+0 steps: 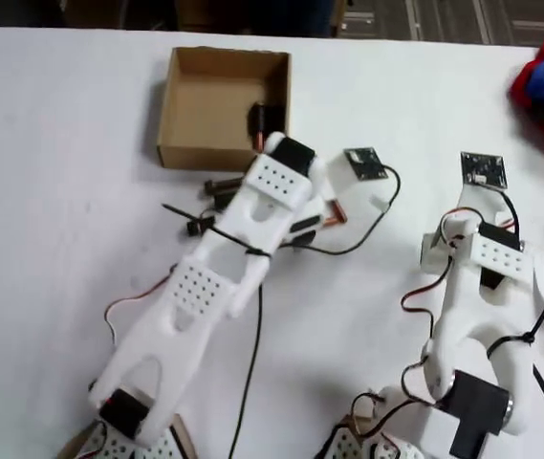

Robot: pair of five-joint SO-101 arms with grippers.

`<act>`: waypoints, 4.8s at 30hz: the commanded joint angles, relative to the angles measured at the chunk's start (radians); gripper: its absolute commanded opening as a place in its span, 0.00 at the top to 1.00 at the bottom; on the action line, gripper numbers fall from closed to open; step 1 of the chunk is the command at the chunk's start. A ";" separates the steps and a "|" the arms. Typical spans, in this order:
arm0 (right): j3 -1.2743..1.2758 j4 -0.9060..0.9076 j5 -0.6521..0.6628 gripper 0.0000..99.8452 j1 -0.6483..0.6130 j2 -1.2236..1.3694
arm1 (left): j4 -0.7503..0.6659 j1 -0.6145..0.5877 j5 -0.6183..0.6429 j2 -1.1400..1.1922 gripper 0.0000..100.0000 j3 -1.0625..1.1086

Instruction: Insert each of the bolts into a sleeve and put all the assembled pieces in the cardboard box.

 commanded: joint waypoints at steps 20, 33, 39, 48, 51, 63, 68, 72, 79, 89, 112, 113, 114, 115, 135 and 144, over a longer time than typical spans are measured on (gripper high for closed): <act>-0.005 -0.047 -0.051 0.98 -0.002 0.010 | 0.017 -0.172 -0.649 -0.666 0.98 0.819; 0.000 -0.059 -0.051 0.98 -0.007 0.012 | -0.020 -0.365 -1.108 -0.810 0.97 1.179; 0.014 -0.067 -0.051 0.98 -0.010 0.012 | -0.020 -0.381 -0.977 -0.704 0.97 1.170; 0.015 -0.067 -0.051 0.98 -0.012 0.012 | -0.127 -0.385 -0.898 -0.681 0.97 1.127; 0.015 -0.067 -0.051 0.98 -0.012 0.012 | -0.149 -0.385 -0.836 -0.680 0.90 1.070; 0.015 -0.067 -0.051 0.98 -0.012 0.012 | 0.018 -0.381 -0.694 -0.687 0.87 0.934; 0.015 -0.067 -0.051 0.98 -0.012 0.012 | 0.006 -0.345 -0.172 -0.677 0.87 0.975; 0.015 -0.081 -0.051 0.98 -0.012 0.012 | 0.008 -0.304 0.396 -0.678 0.87 0.957; 0.017 -0.081 -0.051 0.98 -0.007 0.012 | 0.008 -0.253 0.918 -0.677 0.86 0.970; 0.037 -0.107 -0.051 0.98 -0.012 0.012 | -0.081 -0.276 1.359 -0.675 0.86 1.043; 0.037 -0.104 -0.051 0.98 -0.004 0.010 | -0.239 -0.396 1.364 -0.523 0.86 1.191; 0.037 -0.104 -0.051 0.98 -0.004 0.010 | -0.239 -0.396 1.363 -0.508 0.86 1.188; 0.037 -0.104 -0.051 0.98 -0.004 0.010 | -0.233 -0.396 1.363 -0.491 0.86 1.173; 0.037 -0.104 -0.051 0.98 -0.004 0.010 | -0.224 -0.394 1.363 -0.479 0.86 1.155; 0.037 -0.102 -0.051 0.98 -0.008 0.005 | 0.012 -0.359 0.384 -0.466 0.86 0.858; 0.037 -0.102 -0.051 0.98 -0.010 0.010 | 0.008 -0.356 0.764 -0.468 0.79 0.857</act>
